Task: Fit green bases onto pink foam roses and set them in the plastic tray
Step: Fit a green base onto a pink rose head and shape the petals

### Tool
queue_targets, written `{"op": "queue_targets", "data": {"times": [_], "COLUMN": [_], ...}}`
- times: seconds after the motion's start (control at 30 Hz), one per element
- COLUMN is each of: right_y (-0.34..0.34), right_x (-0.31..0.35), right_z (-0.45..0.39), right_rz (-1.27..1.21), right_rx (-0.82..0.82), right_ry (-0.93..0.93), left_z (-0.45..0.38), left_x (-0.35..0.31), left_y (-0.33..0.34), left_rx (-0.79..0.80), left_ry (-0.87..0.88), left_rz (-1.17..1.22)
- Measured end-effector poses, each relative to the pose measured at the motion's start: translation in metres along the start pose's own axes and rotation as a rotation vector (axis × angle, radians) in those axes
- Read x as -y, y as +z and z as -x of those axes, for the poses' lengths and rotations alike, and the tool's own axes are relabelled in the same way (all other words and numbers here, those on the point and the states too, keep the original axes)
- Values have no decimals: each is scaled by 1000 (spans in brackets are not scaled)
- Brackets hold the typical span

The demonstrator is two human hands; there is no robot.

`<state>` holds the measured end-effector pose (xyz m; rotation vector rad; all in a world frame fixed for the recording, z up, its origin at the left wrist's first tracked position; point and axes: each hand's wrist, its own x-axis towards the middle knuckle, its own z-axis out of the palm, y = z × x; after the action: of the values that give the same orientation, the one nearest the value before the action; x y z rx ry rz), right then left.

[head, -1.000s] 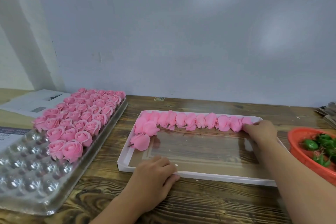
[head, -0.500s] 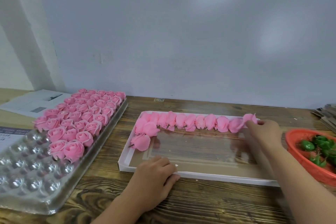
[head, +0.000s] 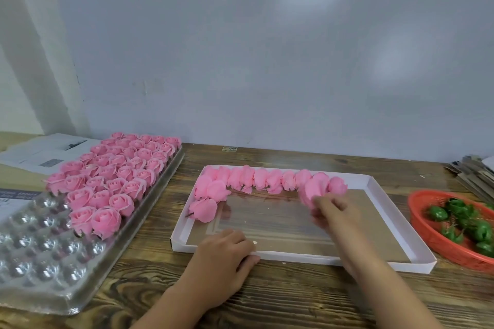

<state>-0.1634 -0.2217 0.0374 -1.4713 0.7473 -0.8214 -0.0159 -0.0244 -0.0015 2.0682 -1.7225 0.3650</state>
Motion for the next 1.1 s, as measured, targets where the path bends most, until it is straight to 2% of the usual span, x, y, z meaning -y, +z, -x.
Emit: {"op": "queue_targets", "data": {"times": [0.07,0.17,0.27,0.43,0.5,0.63,0.73,0.9,1.0,1.1], "right_y": [10,14,12,16,19,22,25,28,31,31], "right_x": [-1,0,5,5,5,7,4,3,2,1], "right_z": [11,20,22,27,30,34,34,37,40,38], "right_rz": [-195,-304,-390,-493,-524,-544,-521,-490,-438,-500], "right_rx": [168,325,350,428,464,565,557,520,473,467], "right_ry": [65,96,104,163,183,198,190,117,85,123], "left_z": [0,1,2,-6,-15,-40,-53,-65,-68,-70], "left_x": [-2,-6,-9,-14,-16,-31,-43,-54,-56,-54], "left_y": [-1,-5,-12,-15,-15,-18,-22,-17,-13,-8], "left_rx": [1,7,18,43,103,149,146,-7,-41,-66], "left_ry": [3,0,-54,-290,-378,-407,-426,-436,-471,-532], "left_rz": [6,43,132,332,480,1012,1242,1364,1396,1456]}}
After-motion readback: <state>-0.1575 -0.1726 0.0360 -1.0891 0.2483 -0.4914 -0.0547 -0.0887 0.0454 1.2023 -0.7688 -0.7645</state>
